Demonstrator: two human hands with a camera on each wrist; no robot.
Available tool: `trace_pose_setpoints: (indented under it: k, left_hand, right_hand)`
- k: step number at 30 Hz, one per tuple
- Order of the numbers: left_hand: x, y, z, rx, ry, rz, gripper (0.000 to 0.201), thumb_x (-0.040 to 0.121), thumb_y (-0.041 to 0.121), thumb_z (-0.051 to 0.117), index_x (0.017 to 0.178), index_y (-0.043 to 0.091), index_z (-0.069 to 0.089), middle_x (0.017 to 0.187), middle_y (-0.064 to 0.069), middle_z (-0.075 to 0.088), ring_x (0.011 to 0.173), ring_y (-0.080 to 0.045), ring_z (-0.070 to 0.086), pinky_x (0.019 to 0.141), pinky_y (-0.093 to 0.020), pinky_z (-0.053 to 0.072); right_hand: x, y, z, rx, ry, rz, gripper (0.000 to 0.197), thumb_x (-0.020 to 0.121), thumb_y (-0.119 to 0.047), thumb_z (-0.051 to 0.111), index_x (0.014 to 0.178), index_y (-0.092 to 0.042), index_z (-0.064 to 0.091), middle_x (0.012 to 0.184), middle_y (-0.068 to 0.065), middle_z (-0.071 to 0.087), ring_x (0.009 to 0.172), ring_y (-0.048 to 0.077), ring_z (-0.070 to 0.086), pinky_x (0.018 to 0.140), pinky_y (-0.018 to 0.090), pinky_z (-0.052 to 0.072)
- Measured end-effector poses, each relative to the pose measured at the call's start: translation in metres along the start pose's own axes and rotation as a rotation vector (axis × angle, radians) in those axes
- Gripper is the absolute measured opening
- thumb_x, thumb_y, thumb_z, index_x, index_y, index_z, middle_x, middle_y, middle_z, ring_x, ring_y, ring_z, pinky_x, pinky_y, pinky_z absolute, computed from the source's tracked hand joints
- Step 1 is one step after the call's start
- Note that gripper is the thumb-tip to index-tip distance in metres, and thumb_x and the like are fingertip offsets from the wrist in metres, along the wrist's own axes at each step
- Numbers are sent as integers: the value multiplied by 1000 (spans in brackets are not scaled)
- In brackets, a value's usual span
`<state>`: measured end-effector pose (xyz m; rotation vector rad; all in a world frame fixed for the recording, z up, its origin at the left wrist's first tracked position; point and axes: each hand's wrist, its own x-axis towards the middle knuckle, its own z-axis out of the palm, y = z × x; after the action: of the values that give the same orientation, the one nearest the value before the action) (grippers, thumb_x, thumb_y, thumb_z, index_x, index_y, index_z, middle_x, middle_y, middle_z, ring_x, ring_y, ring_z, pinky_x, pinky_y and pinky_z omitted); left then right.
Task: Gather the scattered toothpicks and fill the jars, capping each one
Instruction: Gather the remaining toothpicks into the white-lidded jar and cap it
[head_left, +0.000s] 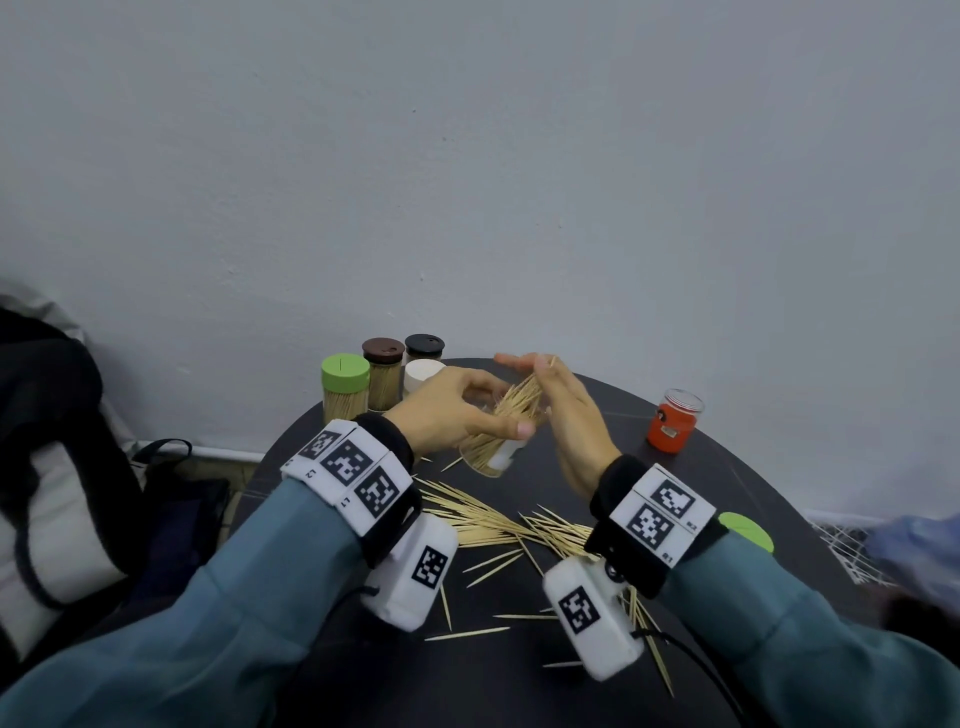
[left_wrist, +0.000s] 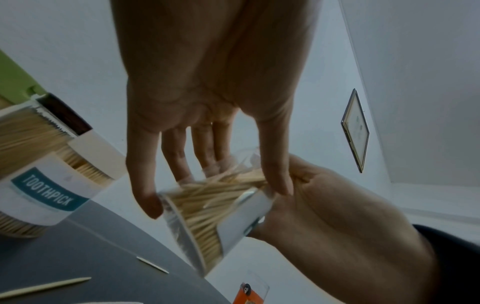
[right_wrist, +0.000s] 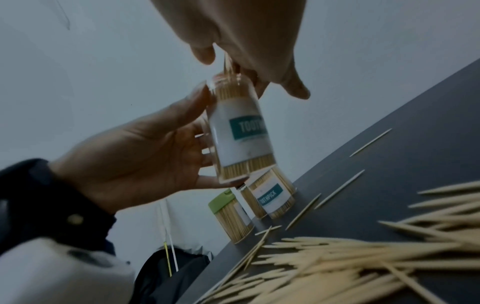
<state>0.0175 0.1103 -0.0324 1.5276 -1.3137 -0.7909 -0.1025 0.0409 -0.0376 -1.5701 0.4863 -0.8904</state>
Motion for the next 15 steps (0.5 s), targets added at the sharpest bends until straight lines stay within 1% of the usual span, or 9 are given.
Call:
trace_pose_setpoints:
  k: [1, 2, 4, 6, 8, 9, 11, 13, 15]
  left_hand:
    - [0, 0, 0, -1, -1, 0, 41, 76, 20, 76, 114, 14, 61, 88, 11, 60, 87, -2, 55, 80, -22, 44]
    - [0, -1, 0, -3, -5, 1, 41, 76, 20, 76, 114, 14, 61, 88, 11, 60, 88, -2, 55, 80, -22, 44]
    - [0, -1, 0, -8, -10, 4, 38, 76, 20, 76, 112, 15, 62, 87, 11, 61, 86, -2, 56, 79, -21, 44]
    - [0, -2, -1, -11, -12, 1, 35, 76, 19, 76, 109, 15, 63, 86, 10, 61, 85, -3, 56, 80, -23, 45]
    - [0, -2, -1, -15, -14, -6, 36, 76, 20, 76, 109, 14, 63, 87, 8, 62, 88, -6, 58, 86, -28, 46]
    - [1, -2, -1, -13, -11, -8, 38, 75, 21, 76, 110, 13, 63, 89, 7, 62, 91, -8, 58, 88, -30, 46]
    - [1, -2, -1, -7, 2, -10, 42, 76, 22, 76, 114, 12, 63, 92, 7, 62, 95, -10, 57, 90, -32, 46]
    - [1, -3, -2, -14, 21, -10, 42, 76, 22, 75, 115, 12, 62, 93, 6, 62, 98, -13, 58, 91, -33, 46]
    - [2, -5, -3, -25, 42, -19, 45, 77, 22, 75, 118, 10, 61, 101, -1, 64, 103, -17, 59, 93, -37, 48]
  right_hand:
    - [1, -1, -1, -12, 24, -20, 33, 101, -25, 29, 96, -13, 58, 117, 0, 62, 104, 16, 60, 88, 23, 50]
    - [2, -3, -1, -12, 39, -31, 33, 102, -24, 27, 86, -14, 54, 118, 2, 63, 108, 18, 58, 89, 25, 49]
    - [3, -2, 0, 0, 27, -43, 32, 102, -19, 26, 78, -13, 45, 117, 7, 62, 101, 18, 61, 77, 19, 52]
    - [2, 3, 0, -2, -7, -49, 30, 102, -14, 26, 82, -8, 47, 118, 11, 61, 91, 11, 64, 70, 15, 52]
    - [2, 8, -1, -30, -27, -54, 29, 102, -11, 26, 100, 1, 53, 118, 10, 61, 88, 2, 65, 71, 13, 50]
    - [2, 9, -2, -45, -30, -60, 30, 101, -10, 27, 109, 2, 53, 118, 9, 61, 89, -2, 64, 72, 12, 50]
    - [2, 8, -4, -92, -26, -64, 32, 101, -10, 28, 117, -1, 54, 117, 6, 60, 90, -7, 61, 74, 9, 47]
    - [2, 7, -6, -153, -34, -59, 34, 101, -11, 29, 119, -2, 57, 113, 6, 62, 86, -6, 61, 73, 6, 45]
    - [-1, 8, -4, -195, -62, -45, 34, 101, -11, 30, 119, -2, 57, 118, 7, 61, 94, -1, 60, 77, 5, 44]
